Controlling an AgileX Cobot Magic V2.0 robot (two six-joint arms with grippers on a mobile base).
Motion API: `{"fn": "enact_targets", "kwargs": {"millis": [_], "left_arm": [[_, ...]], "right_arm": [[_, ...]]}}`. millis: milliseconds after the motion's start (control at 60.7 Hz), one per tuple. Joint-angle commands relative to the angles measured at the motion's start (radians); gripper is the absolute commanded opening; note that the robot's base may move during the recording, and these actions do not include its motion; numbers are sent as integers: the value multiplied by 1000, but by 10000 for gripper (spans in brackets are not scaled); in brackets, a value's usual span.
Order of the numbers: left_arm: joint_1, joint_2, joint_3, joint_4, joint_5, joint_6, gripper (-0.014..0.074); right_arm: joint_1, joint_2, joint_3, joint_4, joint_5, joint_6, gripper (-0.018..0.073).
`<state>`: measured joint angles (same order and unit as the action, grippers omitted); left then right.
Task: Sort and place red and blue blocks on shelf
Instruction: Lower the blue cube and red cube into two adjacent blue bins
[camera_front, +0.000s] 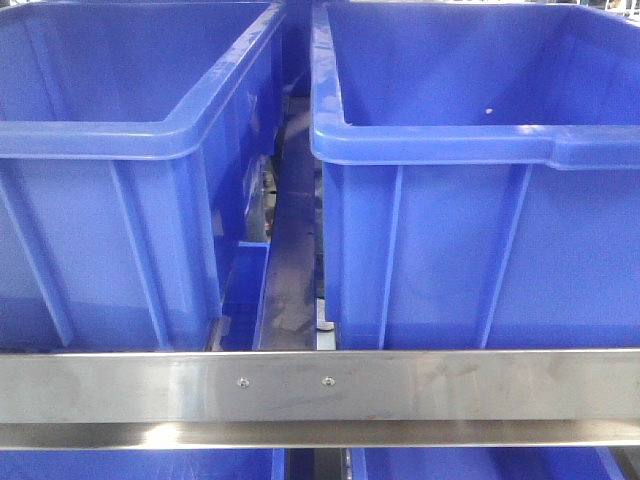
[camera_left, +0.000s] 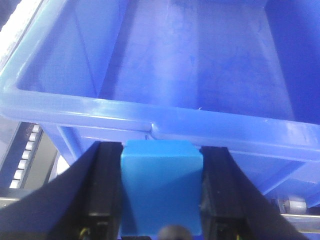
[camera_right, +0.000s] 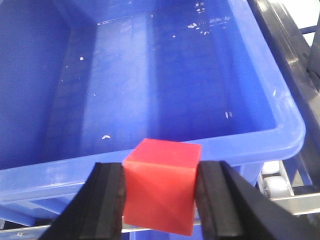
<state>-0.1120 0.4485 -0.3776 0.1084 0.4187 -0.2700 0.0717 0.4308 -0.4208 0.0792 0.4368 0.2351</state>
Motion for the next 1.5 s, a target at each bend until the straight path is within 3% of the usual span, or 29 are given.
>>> {"fn": "enact_targets", "kwargs": {"millis": [0,1137,1483], "left_arm": [[4,6,-30,7,-88,-2,124],[2,6,-90,3,-148,-2,124],[2,21,-116,3,-152,-2,124]], "right_arm": [[-5,3,-27,-9,-89,-4,49],[-5,4,-29,-9,-104,-4,49],[-5,6,-35,-9,-183,-4,49]]}}
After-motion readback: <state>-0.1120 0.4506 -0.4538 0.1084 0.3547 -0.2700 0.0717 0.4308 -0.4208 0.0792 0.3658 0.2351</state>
